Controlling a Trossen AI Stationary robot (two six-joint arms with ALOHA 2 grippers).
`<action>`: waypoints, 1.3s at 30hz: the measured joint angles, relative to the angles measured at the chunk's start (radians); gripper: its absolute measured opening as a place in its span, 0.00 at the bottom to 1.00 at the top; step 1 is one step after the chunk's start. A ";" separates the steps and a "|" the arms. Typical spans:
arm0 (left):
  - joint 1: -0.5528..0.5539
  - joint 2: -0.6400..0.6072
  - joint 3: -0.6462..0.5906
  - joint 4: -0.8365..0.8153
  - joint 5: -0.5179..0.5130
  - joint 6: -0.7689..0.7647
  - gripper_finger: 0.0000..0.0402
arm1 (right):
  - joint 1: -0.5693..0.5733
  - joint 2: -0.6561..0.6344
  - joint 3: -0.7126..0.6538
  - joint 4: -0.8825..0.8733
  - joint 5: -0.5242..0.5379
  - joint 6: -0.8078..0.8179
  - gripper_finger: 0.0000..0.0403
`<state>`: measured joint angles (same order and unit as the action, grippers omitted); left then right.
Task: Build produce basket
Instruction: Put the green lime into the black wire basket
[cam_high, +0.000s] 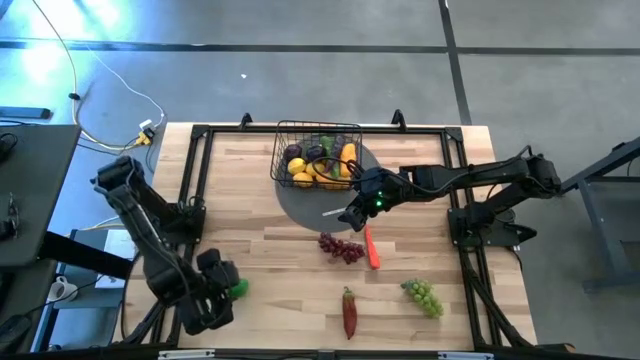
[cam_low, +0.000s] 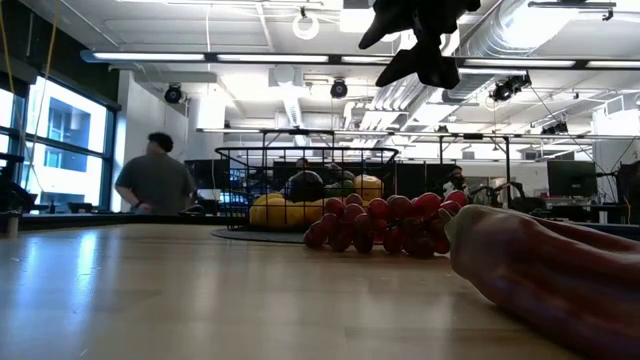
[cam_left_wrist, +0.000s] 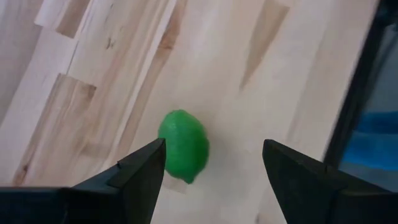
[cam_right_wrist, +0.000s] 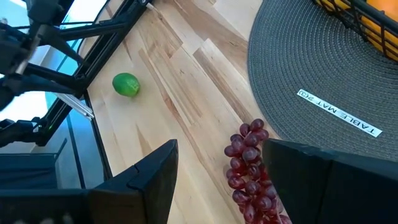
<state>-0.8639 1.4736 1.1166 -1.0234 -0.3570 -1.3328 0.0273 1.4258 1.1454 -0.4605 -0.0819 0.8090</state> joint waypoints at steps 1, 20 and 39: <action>0.000 0.010 -0.002 0.002 -0.002 0.000 0.65 | 0.000 0.000 0.000 0.000 0.000 0.000 0.53; 0.022 0.189 -0.054 0.049 0.066 -0.026 0.65 | 0.000 0.000 0.000 -0.003 0.000 -0.006 0.53; 0.051 0.319 -0.054 0.089 0.121 -0.026 0.62 | 0.000 0.000 0.000 -0.010 0.000 -0.006 0.53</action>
<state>-0.8132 1.7927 1.0630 -0.9340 -0.2359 -1.3586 0.0273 1.4258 1.1454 -0.4706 -0.0822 0.8032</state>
